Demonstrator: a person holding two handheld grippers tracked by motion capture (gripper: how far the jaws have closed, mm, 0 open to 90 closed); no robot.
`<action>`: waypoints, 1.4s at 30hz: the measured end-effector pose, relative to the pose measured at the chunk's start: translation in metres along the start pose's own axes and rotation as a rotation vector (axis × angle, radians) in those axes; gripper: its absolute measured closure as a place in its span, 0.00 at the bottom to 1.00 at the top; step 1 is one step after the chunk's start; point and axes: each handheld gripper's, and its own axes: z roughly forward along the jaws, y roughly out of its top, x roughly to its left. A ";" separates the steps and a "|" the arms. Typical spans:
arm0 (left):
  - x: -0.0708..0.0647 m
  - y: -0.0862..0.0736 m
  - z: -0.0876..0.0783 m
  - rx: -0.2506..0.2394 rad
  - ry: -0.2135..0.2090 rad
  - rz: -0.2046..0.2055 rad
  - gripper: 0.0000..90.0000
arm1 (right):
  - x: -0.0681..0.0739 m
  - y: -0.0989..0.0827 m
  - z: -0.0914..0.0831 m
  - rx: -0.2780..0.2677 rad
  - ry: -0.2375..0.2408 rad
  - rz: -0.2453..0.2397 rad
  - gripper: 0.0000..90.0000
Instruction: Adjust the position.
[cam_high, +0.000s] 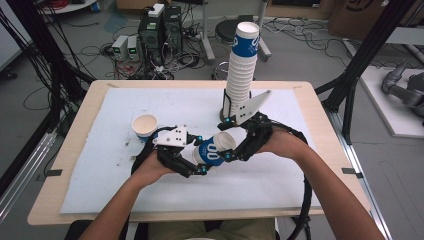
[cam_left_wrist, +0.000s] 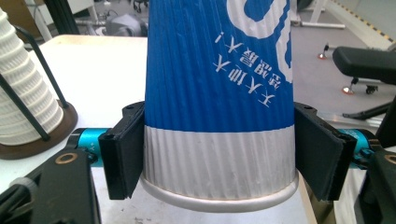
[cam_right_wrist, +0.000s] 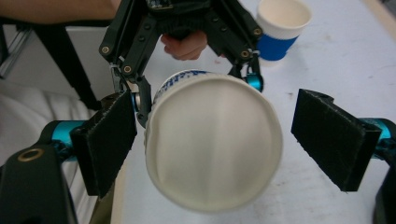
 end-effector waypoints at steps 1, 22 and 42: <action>0.000 0.000 0.001 0.005 -0.005 0.002 0.29 | 0.000 0.001 0.003 0.011 0.016 -0.005 0.16; -0.006 0.003 0.006 0.067 -0.036 0.043 0.29 | 0.004 0.001 0.024 0.160 0.113 -0.029 0.32; 0.007 -0.009 -0.012 -0.158 0.012 -0.070 0.16 | -0.001 -0.026 0.004 0.010 0.026 0.060 0.31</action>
